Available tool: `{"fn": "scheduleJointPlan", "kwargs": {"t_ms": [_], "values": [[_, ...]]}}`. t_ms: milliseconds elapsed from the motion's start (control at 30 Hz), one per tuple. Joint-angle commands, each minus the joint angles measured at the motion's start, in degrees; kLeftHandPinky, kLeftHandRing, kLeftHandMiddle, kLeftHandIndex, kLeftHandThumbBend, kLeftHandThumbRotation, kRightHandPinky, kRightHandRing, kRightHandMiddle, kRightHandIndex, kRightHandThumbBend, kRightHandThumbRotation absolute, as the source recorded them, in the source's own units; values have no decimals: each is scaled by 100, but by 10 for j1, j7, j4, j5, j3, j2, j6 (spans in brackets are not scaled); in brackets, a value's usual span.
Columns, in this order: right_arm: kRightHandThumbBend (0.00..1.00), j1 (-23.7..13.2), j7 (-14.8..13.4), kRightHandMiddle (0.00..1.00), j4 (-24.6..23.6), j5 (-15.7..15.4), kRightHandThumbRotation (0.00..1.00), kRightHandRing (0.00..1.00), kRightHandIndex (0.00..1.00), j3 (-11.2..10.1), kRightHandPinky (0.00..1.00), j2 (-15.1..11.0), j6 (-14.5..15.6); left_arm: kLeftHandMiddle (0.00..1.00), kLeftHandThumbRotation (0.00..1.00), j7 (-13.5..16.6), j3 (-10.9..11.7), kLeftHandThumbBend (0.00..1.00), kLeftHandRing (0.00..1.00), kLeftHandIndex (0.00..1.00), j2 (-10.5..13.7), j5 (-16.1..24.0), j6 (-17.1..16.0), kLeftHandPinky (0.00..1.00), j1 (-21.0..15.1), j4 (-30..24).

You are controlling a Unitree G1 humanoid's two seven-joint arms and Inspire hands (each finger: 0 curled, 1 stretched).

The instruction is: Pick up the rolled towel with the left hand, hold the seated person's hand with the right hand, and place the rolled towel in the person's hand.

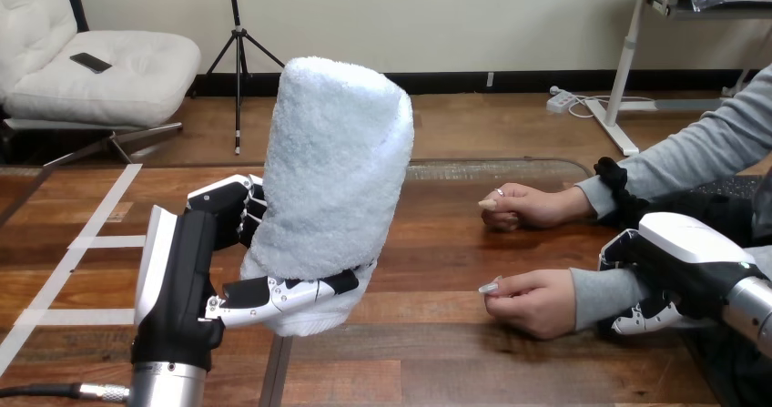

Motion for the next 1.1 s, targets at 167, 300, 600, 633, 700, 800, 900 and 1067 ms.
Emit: {"fn": "scheduleJointPlan", "kwargs": {"t_ms": [167,300,600,633,700,800,900,1067], "values": [[50,-42,-7,37,-4,15,0,31,38,-3,28,3,-13,35,0,4,5,65,32,39,-2,-9,-15,28,-34,-19],[49,-42,-7,37,-6,14,0,31,37,-2,28,2,-12,35,0,5,5,65,32,39,-2,-8,-16,28,-34,-18],[47,-42,0,37,-8,17,5,32,38,-3,28,3,-9,35,0,5,5,65,32,39,-2,-10,-22,28,-34,-12],[47,-42,1,37,-8,17,5,32,38,-4,28,3,-10,35,0,6,5,66,32,39,-2,-9,-22,28,-34,-12],[47,-42,1,37,-8,18,5,32,38,-4,29,3,-10,35,0,6,5,66,32,39,-3,-10,-21,28,-33,-13],[47,-42,4,38,-9,20,5,32,38,-4,29,4,-8,35,0,5,5,66,32,39,-3,-11,-22,28,-33,-12],[47,-42,6,38,-10,20,5,32,38,-5,29,4,-5,35,0,5,5,66,32,39,-2,-11,-24,28,-34,-10],[46,-41,9,38,-13,24,5,33,39,-7,29,3,-10,36,0,6,5,65,32,39,-2,-9,-26,28,-34,-9]]}}
